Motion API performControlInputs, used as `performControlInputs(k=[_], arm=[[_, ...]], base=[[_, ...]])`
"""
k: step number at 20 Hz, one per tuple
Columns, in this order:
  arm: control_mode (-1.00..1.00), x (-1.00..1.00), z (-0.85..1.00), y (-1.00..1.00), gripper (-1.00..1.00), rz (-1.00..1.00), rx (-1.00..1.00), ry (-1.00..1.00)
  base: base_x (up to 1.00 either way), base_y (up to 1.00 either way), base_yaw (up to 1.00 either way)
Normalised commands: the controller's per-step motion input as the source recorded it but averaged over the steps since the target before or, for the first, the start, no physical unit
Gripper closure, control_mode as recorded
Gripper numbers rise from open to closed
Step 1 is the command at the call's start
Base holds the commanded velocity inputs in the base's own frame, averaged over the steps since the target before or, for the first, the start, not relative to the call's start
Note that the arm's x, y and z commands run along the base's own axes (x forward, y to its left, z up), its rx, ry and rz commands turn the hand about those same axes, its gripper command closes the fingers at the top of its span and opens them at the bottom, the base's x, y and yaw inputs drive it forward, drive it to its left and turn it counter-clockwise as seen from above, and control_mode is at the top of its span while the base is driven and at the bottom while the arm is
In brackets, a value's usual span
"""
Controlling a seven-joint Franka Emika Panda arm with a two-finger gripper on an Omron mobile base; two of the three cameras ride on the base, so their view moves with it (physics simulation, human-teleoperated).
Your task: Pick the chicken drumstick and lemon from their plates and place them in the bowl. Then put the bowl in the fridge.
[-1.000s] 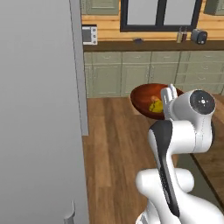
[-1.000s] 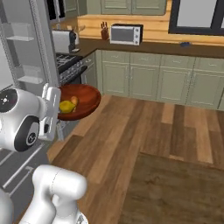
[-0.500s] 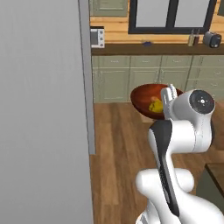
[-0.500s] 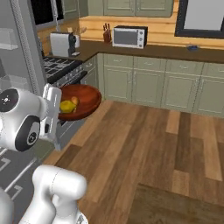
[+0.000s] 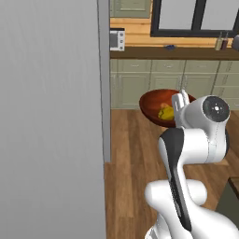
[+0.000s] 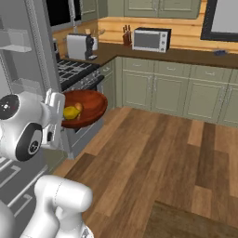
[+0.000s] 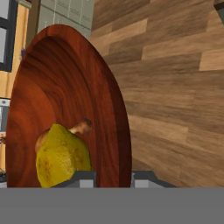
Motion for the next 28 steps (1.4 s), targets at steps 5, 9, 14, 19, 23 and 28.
performControlInputs(k=[5,9,14,19,23,28], arm=[[1.00,0.00,0.00,0.00,1.00,0.00,0.00,0.00],[1.00,0.00,0.00,0.00,1.00,0.00,0.00,0.00],[1.00,0.00,0.00,0.00,1.00,0.00,0.00,0.00],[1.00,0.00,0.00,0.00,1.00,0.00,0.00,0.00],[1.00,0.00,0.00,0.00,1.00,0.00,0.00,0.00],[1.00,0.00,0.00,0.00,1.00,0.00,0.00,0.00]], base=[[0.97,-0.27,-0.03],[0.90,-0.29,0.01],[0.08,-0.24,0.34],[-0.19,-0.45,0.48],[-0.59,-0.52,0.47],[-0.45,-0.45,0.49]])
